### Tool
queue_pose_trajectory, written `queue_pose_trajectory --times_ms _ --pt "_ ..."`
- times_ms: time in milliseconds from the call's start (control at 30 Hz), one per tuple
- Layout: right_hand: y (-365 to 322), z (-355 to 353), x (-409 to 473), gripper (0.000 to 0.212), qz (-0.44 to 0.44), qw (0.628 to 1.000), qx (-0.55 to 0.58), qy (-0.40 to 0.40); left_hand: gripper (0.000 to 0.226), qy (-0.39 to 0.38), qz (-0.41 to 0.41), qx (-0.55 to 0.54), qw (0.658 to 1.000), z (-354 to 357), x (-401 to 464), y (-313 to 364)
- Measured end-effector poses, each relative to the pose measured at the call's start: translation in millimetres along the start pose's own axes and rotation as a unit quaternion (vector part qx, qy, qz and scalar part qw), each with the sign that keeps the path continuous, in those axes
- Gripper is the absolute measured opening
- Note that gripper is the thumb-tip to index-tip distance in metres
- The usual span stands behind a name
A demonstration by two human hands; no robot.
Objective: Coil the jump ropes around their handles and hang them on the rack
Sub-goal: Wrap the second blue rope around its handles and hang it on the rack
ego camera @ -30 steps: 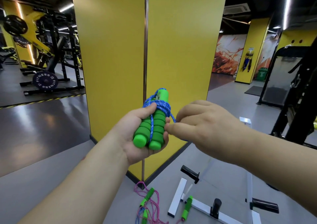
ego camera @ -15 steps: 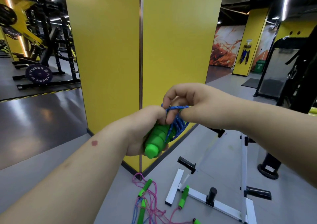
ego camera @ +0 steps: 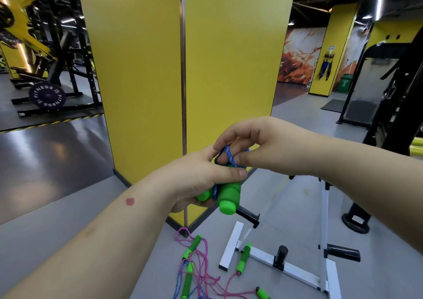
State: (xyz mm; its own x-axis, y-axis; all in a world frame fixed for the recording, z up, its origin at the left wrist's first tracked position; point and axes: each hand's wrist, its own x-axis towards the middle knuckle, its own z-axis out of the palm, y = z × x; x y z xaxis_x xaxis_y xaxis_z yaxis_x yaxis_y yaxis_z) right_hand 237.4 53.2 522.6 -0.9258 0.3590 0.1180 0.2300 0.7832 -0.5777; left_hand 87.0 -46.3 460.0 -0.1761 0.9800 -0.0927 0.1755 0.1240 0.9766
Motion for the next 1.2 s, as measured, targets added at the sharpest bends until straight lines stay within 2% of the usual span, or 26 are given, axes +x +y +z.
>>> queue_pose_trajectory --times_ms 200,400,567,733,833,933,1067,1200 --pt "9 -3 8 0.028 0.007 0.997 -0.073 0.033 0.074 0.114 0.034 0.101 0.988 3 6 0" --pt "24 -8 11 0.021 0.021 0.985 -0.16 0.056 0.059 0.19 0.068 0.166 0.965 14 18 0" --pt "54 0 10 0.02 -0.011 0.966 -0.227 0.123 0.046 0.191 0.067 0.075 0.976 20 43 -17" --pt "104 12 19 0.02 0.045 0.978 -0.123 0.165 0.039 0.188 0.021 0.055 0.98 29 83 -33" --pt "130 14 27 0.021 0.064 0.979 -0.113 0.156 0.043 0.16 -0.007 0.041 0.986 34 112 -46" --pt "154 13 35 0.019 0.042 0.972 -0.179 0.146 0.04 0.134 -0.043 -0.005 0.99 38 141 -59" --pt "187 13 53 0.015 -0.024 0.934 -0.334 0.122 0.046 0.107 -0.094 -0.096 0.985 42 179 -76" --pt "218 4 76 0.02 0.015 0.92 -0.386 0.063 0.052 0.104 -0.105 -0.122 0.981 48 221 -94"
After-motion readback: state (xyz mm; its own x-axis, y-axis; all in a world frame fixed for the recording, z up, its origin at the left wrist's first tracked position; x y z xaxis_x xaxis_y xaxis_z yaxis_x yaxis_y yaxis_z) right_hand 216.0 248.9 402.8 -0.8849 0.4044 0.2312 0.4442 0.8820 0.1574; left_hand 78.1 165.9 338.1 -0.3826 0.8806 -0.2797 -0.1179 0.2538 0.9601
